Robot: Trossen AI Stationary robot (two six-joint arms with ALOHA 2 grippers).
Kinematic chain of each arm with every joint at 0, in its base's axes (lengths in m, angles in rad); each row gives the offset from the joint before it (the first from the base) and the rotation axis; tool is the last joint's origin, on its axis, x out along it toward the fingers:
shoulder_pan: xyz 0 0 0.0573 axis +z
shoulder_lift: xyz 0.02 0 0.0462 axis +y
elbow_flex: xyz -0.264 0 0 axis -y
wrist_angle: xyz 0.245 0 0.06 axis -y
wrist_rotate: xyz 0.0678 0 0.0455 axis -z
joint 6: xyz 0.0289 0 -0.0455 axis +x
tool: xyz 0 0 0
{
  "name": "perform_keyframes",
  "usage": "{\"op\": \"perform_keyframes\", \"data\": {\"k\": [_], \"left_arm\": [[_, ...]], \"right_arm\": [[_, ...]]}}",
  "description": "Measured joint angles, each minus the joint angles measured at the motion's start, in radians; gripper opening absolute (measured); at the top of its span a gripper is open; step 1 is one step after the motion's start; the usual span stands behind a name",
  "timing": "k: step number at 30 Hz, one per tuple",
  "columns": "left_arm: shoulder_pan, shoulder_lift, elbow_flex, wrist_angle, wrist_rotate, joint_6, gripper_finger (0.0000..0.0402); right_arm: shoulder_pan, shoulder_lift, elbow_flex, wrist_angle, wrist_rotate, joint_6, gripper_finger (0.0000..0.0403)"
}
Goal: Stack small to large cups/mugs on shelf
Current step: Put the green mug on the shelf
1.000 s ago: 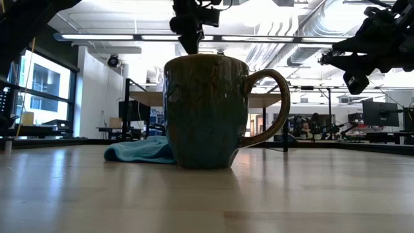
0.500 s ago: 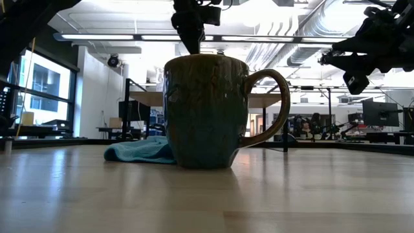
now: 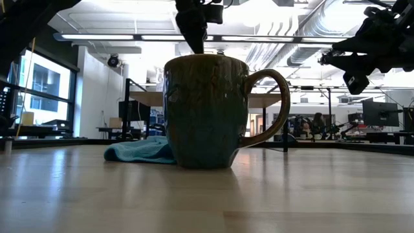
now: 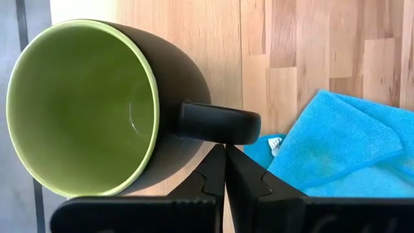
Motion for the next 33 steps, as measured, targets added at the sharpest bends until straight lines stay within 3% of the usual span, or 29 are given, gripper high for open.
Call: {"op": "perform_keyframes", "data": {"k": [16,27,33], "left_arm": [[0.0,0.0,0.001,0.033,0.013,-0.002,0.0001],[0.0,0.0,0.002,-0.108,-0.068,-0.003,0.0018],[0.0,-0.019,0.062,-0.13,-0.09,0.019,0.0031]], "right_arm": [[0.0,0.0,0.0,0.0,0.0,0.0,0.0128],[0.0,0.0,0.0,0.0,0.0,0.001,0.0128],[0.0,0.0,0.0,0.0,0.0,0.001,0.0128]]}}
